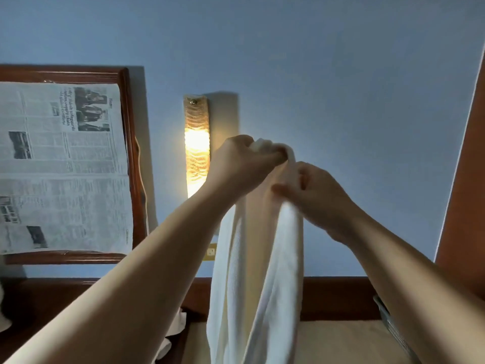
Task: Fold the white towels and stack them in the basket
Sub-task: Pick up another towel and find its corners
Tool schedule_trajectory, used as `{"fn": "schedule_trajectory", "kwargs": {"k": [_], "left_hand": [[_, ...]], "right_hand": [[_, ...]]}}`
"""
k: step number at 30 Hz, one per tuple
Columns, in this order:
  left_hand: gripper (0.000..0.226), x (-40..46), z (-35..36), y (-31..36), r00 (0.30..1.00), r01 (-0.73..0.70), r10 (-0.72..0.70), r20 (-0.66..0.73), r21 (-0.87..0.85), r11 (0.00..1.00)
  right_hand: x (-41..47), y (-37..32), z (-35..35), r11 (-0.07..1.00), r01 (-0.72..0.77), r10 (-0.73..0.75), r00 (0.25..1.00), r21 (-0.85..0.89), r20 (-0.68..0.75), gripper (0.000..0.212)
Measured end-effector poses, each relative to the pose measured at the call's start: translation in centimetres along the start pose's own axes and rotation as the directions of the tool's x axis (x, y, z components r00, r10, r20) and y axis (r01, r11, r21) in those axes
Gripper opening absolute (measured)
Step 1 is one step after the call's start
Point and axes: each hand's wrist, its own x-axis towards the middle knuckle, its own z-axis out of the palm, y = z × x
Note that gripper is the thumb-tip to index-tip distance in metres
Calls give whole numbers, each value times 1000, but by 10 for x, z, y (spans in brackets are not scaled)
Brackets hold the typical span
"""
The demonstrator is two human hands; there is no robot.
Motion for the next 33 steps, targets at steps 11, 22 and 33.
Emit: {"fn": "schedule_trajectory", "kwargs": {"k": [11,22,33], "left_hand": [[8,-60,11,-86,950,174,-116,292,-182,968],[34,-32,48,-5,958,-217,210,194,16,976],[47,-89,62,-93,932,32,-15,362,-42,999]], "right_hand": [[-1,8,-42,924,-224,300,927,309,-227,30],[-10,-1,-59,943,-10,69,984,-334,167,39],[-16,42,-138,977,-210,211,977,-38,25,15]]}}
